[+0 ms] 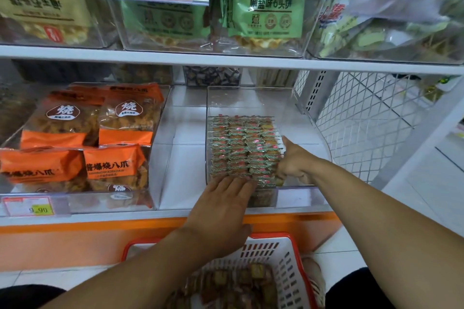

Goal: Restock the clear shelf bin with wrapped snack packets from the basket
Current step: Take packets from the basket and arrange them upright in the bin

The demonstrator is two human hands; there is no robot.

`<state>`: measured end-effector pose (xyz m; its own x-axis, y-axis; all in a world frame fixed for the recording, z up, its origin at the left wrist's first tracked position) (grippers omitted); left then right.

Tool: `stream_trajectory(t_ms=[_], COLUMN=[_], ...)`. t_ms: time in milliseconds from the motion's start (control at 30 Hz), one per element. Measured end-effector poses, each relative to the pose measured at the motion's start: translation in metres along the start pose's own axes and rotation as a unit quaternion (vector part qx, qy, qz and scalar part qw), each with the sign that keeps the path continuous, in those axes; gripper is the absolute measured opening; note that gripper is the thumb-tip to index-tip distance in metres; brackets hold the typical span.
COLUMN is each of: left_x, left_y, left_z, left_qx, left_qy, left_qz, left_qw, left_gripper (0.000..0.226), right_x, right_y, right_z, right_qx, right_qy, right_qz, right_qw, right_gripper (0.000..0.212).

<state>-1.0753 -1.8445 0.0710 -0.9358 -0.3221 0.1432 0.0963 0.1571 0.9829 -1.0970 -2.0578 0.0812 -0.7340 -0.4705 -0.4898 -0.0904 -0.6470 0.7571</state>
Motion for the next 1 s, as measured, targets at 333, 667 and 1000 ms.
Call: stream_trajectory(t_ms=[333, 667, 1000], left_x=[-0.001, 0.004, -0.054], left_y=[0.005, 0.011, -0.182], left_z=[0.0, 0.046, 0.166], left_qx=[0.013, 0.163, -0.389], left_qy=[-0.019, -0.073, 0.163], left_qz=[0.015, 0.098, 0.122], left_qw=[1.0, 0.979, 0.898], left_gripper=[0.085, 0.02, 0.048], right_x=[-0.005, -0.065, 0.08], right_y=[-0.012, 0.014, -0.234], right_z=[-0.004, 0.109, 0.114], right_qx=[0.019, 0.312, -0.27], right_qy=[0.039, 0.302, 0.239], right_qz=[0.084, 0.072, 0.385], right_qw=[0.995, 0.898, 0.85], right_gripper=[0.103, 0.038, 0.035])
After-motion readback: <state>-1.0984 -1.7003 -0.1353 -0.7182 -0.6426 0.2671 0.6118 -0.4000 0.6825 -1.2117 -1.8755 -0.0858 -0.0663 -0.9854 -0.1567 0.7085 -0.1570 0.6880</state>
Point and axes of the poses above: each hand's wrist, its own z-axis away from the middle knuckle, its own y-axis out of the back of the hand, x = y × z, the point moved 5 cm from there along -z, towards the middle knuckle, and after that the axes turned 2 degrees about -x, right-handed, at the moved point
